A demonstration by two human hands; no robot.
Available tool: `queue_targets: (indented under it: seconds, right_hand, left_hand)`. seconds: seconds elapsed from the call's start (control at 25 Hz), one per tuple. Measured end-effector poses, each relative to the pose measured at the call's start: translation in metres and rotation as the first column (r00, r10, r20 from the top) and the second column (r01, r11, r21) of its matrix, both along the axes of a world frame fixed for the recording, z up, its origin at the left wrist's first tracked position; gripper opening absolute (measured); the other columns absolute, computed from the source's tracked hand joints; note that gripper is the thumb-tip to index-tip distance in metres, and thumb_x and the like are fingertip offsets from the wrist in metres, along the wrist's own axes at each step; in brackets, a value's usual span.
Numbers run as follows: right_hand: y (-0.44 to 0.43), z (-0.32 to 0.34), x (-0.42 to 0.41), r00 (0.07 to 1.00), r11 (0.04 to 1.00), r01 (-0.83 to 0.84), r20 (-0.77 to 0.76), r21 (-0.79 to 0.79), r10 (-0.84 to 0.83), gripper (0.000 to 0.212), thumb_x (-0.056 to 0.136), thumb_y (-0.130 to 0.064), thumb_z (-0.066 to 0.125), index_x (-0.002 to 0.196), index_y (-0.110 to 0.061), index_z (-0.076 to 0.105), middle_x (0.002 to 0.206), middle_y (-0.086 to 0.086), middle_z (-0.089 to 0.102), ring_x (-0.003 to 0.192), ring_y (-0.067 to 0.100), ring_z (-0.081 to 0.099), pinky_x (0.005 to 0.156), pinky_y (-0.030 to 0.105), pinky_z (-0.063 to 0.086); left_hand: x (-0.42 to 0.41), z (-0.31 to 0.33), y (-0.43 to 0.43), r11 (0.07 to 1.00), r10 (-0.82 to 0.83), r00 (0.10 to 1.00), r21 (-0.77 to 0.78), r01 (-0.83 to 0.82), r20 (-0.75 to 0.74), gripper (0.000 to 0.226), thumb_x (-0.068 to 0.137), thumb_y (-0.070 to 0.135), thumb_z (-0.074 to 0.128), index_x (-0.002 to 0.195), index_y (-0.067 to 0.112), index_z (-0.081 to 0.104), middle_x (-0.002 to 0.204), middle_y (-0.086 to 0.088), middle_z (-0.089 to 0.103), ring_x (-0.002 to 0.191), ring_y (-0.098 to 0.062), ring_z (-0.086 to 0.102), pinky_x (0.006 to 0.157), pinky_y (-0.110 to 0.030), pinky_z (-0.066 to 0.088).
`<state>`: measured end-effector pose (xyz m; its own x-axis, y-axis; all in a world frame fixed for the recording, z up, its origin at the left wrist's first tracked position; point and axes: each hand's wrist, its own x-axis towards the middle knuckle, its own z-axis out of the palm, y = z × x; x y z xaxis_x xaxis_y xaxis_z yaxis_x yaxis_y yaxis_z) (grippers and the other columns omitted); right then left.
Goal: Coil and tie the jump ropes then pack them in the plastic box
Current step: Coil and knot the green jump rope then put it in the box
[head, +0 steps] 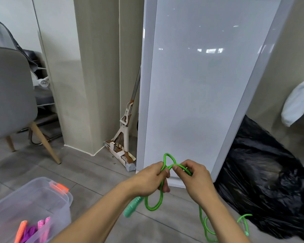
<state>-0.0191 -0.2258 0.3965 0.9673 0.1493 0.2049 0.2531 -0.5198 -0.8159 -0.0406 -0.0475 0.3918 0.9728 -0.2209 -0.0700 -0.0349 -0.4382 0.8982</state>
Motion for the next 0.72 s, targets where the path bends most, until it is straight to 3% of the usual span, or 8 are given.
queue_targets:
  seconds: [0.08, 0.2, 0.32, 0.44, 0.52, 0.64, 0.72]
  right_hand:
    - [0.002, 0.001, 0.000, 1.000, 1.000, 0.000, 0.013, -0.017, 0.000, 0.030, 0.092, -0.041, 0.067, 0.071, -0.020, 0.063, 0.050, -0.010, 0.045, 0.050, 0.007, 0.037, 0.047, 0.019, 0.030]
    - [0.007, 0.002, 0.004, 0.999, 1.000, 0.003, 0.043, -0.004, -0.002, 0.029, 0.094, -0.040, 0.064, 0.072, -0.021, 0.062, 0.052, -0.010, 0.047, 0.051, 0.007, 0.039, 0.049, 0.019, 0.032]
    - [0.011, -0.004, 0.006, 0.999, 1.000, 0.012, 0.038, 0.011, -0.013, 0.027, 0.096, -0.041, 0.061, 0.077, -0.023, 0.062, 0.056, -0.004, 0.050, 0.052, 0.008, 0.040, 0.053, 0.027, 0.034]
    - [0.006, -0.005, 0.005, 0.999, 0.999, 0.035, 0.032, -0.029, -0.034, 0.028, 0.094, -0.045, 0.062, 0.075, -0.024, 0.062, 0.055, -0.004, 0.049, 0.052, 0.009, 0.041, 0.052, 0.028, 0.033]
    - [-0.003, -0.002, 0.006, 0.997, 0.992, 0.074, 0.033, -0.102, -0.071, 0.034, 0.093, -0.050, 0.061, 0.073, -0.022, 0.063, 0.056, -0.001, 0.053, 0.054, 0.012, 0.045, 0.052, 0.030, 0.034]
    - [-0.019, 0.001, 0.009, 0.988, 0.956, 0.148, -0.002, -0.253, -0.154, 0.041, 0.094, -0.056, 0.055, 0.072, -0.022, 0.064, 0.062, 0.002, 0.060, 0.062, 0.018, 0.056, 0.055, 0.033, 0.042]
    - [-0.026, 0.002, 0.007, 0.971, 0.920, 0.219, -0.016, -0.326, -0.237, 0.045, 0.096, -0.056, 0.049, 0.073, -0.020, 0.062, 0.063, 0.002, 0.061, 0.064, 0.020, 0.059, 0.057, 0.034, 0.045]
  left_hand:
    - [0.001, -0.001, -0.003, 0.983, 0.003, 0.998, -0.184, -0.013, -0.057, 0.019, 0.107, 0.024, 0.036, 0.099, 0.012, 0.048, 0.072, -0.001, 0.064, 0.079, -0.027, 0.073, 0.090, -0.048, 0.057]
    - [0.004, -0.001, -0.005, 0.936, 0.012, 0.994, -0.348, -0.048, -0.105, 0.013, 0.106, 0.016, 0.038, 0.100, 0.011, 0.048, 0.069, 0.001, 0.049, 0.054, -0.017, 0.050, 0.064, -0.037, 0.053]
    - [0.007, -0.001, -0.003, 0.937, 0.070, 0.989, -0.332, -0.109, -0.128, 0.015, 0.106, 0.020, 0.040, 0.096, 0.013, 0.048, 0.061, 0.006, 0.040, 0.045, -0.009, 0.029, 0.047, -0.024, 0.031]
    - [0.011, -0.003, 0.005, 0.966, 0.134, 0.990, -0.218, -0.141, -0.045, 0.019, 0.106, 0.026, 0.041, 0.092, 0.015, 0.047, 0.061, 0.005, 0.039, 0.043, -0.009, 0.029, 0.045, -0.023, 0.029]
    - [0.018, -0.002, 0.015, 0.950, 0.255, 0.967, -0.191, -0.248, 0.017, 0.020, 0.106, 0.026, 0.040, 0.090, 0.015, 0.045, 0.062, 0.003, 0.040, 0.043, -0.010, 0.031, 0.044, -0.024, 0.031]
    - [0.028, -0.001, 0.035, 0.838, 0.505, 0.862, -0.273, -0.473, 0.055, 0.021, 0.107, 0.025, 0.036, 0.091, 0.013, 0.043, 0.063, 0.000, 0.038, 0.045, -0.013, 0.030, 0.042, -0.024, 0.030]
    - [0.030, -0.001, 0.041, 0.718, 0.613, 0.789, -0.391, -0.575, -0.034, 0.020, 0.107, 0.023, 0.034, 0.097, 0.009, 0.045, 0.061, 0.000, 0.035, 0.045, -0.014, 0.027, 0.042, -0.023, 0.028]
